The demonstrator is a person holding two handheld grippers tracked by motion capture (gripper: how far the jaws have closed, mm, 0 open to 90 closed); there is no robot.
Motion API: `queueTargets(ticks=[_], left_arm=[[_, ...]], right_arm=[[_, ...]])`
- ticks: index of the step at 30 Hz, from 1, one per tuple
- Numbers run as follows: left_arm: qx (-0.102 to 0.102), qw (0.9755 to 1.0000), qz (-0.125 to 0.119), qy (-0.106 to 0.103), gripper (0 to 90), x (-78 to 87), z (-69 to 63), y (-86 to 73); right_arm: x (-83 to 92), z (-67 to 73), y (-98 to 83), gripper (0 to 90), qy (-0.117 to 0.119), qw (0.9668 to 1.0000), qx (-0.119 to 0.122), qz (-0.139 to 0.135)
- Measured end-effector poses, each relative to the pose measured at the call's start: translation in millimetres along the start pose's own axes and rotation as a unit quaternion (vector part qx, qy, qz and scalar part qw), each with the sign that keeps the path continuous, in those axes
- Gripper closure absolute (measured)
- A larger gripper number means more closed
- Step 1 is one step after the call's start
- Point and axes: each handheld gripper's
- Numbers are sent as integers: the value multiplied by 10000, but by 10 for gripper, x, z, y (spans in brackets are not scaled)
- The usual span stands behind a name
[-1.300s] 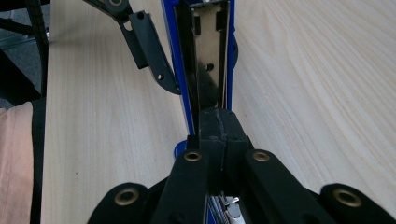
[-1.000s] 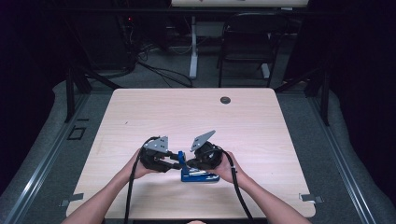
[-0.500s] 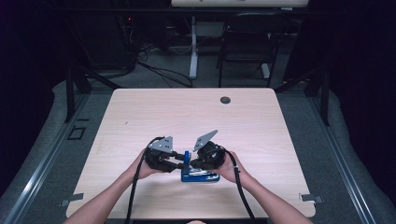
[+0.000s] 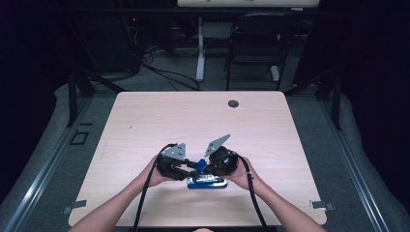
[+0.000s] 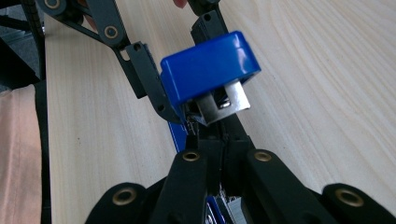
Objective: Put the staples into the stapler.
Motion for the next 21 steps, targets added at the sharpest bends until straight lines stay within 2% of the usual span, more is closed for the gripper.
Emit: queueTargets(ticks=[3, 10, 11, 17, 18, 21], left_arm=[[-21, 10000, 11, -7, 650, -17, -3, 5], [76, 10000, 15, -34, 642, -49, 0, -4], [93, 9999, 33, -30, 640, -53, 1, -5], [150, 9996, 226, 19, 630, -116, 13, -36], [159, 9996, 241, 39, 631, -133, 12, -45], [154, 9996, 244, 66, 635, -149, 8, -47]], right_arm=[[25, 2, -14, 900, -6, 10000, 9, 32], [65, 2, -42, 900, -27, 10000, -56, -55], [81, -9, -43, 900, -10, 10000, -14, 12], [119, -11, -73, 900, -26, 9999, -111, -79], [130, -20, -75, 899, -24, 10000, -67, -27], [134, -25, -90, 899, -25, 9999, -127, -58]])
Point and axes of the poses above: each handheld gripper's, and its own axes: x roughly backward along the jaws, y roughly out of its top, z roughly to its left, and after that the axes turned 10 degrees about x, right-handed
